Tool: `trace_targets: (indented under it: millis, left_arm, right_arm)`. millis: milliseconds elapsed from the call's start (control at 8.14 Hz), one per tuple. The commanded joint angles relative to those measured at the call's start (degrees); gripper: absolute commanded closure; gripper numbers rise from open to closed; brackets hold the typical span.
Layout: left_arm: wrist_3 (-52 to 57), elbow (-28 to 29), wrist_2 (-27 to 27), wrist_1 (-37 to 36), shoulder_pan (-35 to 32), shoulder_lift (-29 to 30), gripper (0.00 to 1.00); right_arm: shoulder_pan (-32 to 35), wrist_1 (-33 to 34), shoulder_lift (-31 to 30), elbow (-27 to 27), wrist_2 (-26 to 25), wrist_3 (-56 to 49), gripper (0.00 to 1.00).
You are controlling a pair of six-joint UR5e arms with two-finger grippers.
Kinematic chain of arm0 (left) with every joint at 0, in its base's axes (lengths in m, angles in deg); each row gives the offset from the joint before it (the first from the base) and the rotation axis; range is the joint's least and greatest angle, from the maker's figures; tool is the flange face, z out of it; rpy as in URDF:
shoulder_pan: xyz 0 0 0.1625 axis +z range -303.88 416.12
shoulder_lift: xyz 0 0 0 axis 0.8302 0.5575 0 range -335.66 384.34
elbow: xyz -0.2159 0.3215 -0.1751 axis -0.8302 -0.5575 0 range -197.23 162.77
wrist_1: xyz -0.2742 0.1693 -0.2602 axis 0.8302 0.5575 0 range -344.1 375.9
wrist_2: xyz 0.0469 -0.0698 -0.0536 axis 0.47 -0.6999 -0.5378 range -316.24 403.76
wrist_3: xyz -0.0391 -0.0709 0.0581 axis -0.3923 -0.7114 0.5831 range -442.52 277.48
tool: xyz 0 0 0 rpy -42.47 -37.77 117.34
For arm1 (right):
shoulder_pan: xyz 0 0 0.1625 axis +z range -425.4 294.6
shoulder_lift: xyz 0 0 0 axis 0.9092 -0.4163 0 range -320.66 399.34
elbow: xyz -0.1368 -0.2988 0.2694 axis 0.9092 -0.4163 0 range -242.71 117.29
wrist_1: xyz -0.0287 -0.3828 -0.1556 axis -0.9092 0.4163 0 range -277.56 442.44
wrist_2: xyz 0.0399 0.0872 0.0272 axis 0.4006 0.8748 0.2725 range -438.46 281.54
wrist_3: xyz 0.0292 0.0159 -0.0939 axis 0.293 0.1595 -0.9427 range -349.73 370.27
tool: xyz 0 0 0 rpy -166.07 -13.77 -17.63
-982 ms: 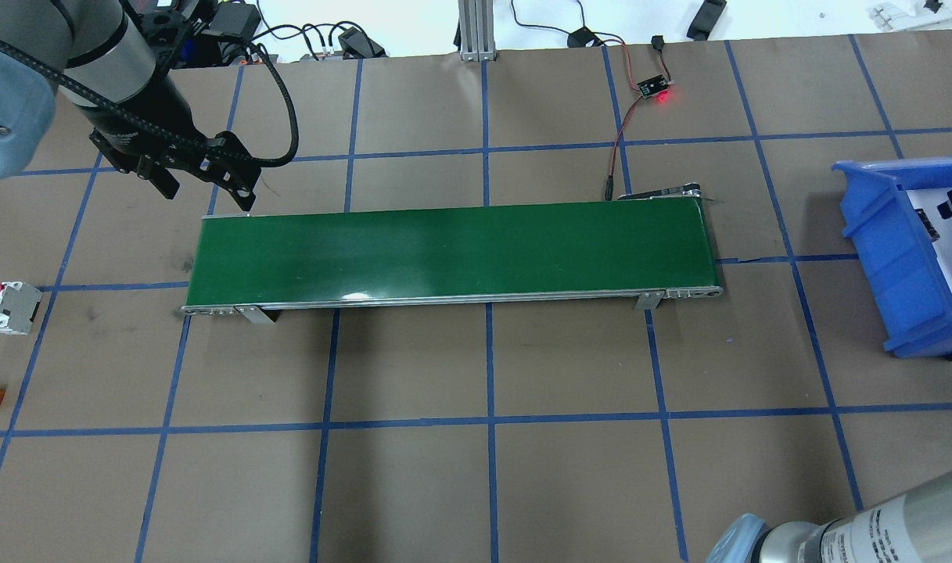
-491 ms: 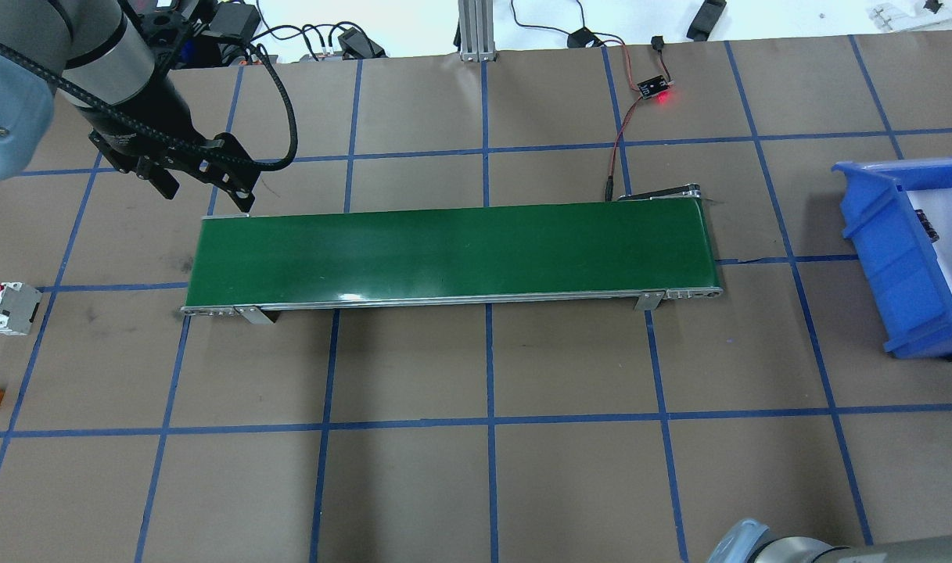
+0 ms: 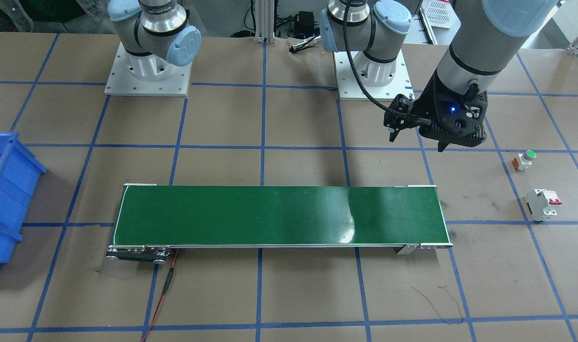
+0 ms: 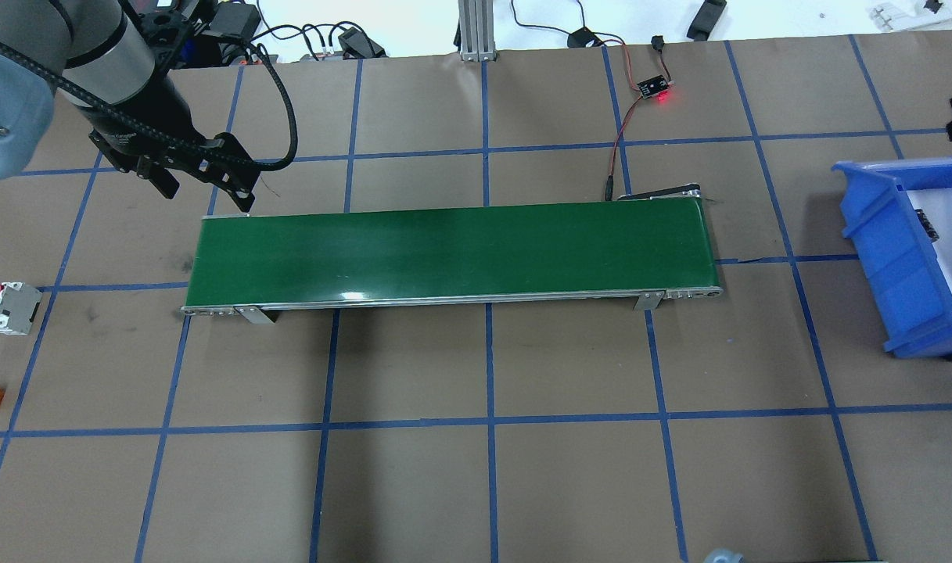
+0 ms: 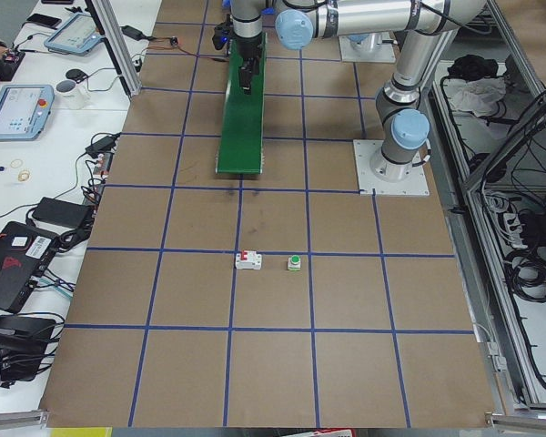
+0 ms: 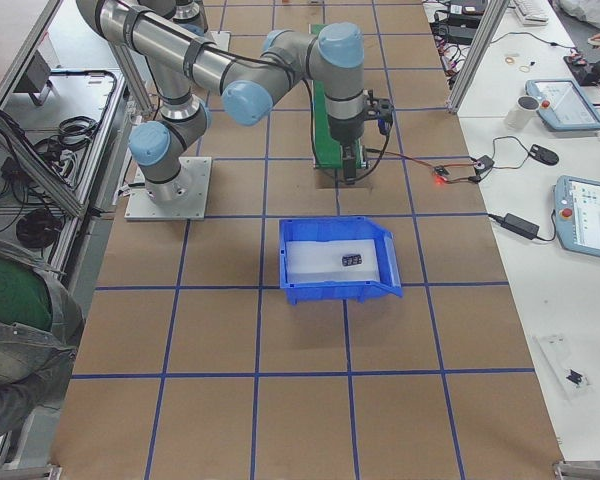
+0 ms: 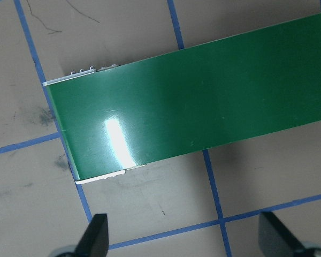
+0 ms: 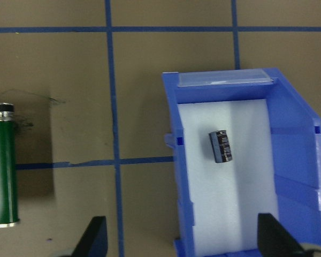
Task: Move capacitor from left to right
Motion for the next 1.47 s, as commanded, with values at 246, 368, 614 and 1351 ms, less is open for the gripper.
trace_targets:
  millis: [246,368,614,1351]
  left_arm:
    - [0.0,0.0,0.0,0.0,0.0,0.0,0.0]
    - [0.0,0.0,0.0,0.0,0.0,0.1,0.0]
    - [0.1,0.0,-0.1,-0.1,0.0,0.1,0.0]
    - [0.1,0.0,0.0,0.0,0.0,0.1,0.0]
  right_arm:
    - [19.2,-1.2,-1.2,-0.2,-0.6,17.4,0.0]
    - [21.9,-1.2,-1.2,-0.2,-0.6,20.6,0.0]
    - [27.6,-1.3,-1.2,-0.2,-0.7,26.8,0.0]
    - [33.6,-5.9,-0.6,0.8,0.3,34.1,0.0]
